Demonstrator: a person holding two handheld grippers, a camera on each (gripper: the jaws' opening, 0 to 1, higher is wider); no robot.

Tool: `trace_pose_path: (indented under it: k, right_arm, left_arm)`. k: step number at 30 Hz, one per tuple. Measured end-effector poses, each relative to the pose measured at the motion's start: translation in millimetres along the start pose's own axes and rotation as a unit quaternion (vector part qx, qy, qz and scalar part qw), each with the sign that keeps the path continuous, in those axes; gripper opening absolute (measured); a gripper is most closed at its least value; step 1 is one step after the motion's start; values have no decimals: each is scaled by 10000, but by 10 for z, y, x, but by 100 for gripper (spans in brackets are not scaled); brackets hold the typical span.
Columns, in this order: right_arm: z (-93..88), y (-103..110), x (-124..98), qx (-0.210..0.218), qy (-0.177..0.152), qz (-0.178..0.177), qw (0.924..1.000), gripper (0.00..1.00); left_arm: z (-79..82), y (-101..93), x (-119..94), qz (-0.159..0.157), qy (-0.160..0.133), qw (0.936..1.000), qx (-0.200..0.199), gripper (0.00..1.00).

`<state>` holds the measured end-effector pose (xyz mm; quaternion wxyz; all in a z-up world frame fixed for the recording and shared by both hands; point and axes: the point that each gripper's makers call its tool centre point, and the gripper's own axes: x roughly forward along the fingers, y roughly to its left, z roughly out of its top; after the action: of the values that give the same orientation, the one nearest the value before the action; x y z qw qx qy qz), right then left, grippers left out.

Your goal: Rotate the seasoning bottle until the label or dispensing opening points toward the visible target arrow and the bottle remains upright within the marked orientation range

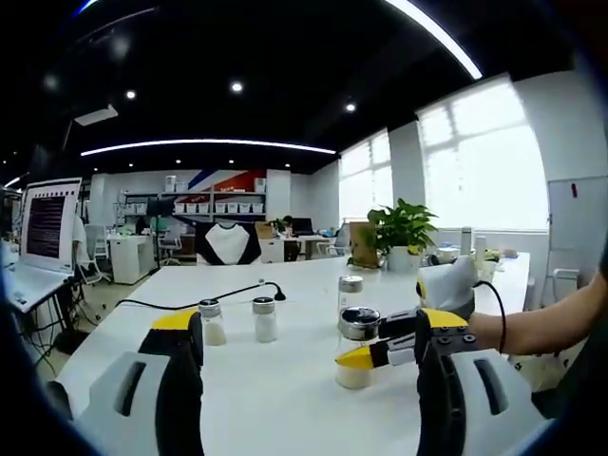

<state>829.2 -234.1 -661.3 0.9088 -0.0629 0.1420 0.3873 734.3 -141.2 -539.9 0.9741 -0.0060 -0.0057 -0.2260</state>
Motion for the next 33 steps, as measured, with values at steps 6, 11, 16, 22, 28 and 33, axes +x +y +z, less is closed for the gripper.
trace_pose_path:
  k: [6, 11, 16, 22, 28, 33]
  right_arm:
    - [-9, -12, -9, 79, 84, -230, 9997, 41]
    - [-17, -19, -4, 128, 134, -407, 9990, 41]
    - [-19, -32, -11, 182, 99, -601, 9980, 41]
    - [-18, -45, -6, 220, 100, -721, 9971, 41]
    - [-14, -52, -3, 279, 42, -886, 9957, 41]
    - [-13, -61, -7, 332, 50, -1003, 9944, 41]
  left_arm:
    - [11, -12, -10, -3, -10, 10000, -1, 98]
    - [17, -33, -21, -21, -24, 10000, 29, 98]
    - [3, -34, -38, -16, -29, 10000, -10, 98]
    - [-43, -56, -37, -63, 13, 10000, -52, 98]
    - [-26, -77, -33, -113, 14, 9999, -77, 98]
    - [-11, -55, -37, -93, -15, 9999, -96, 98]
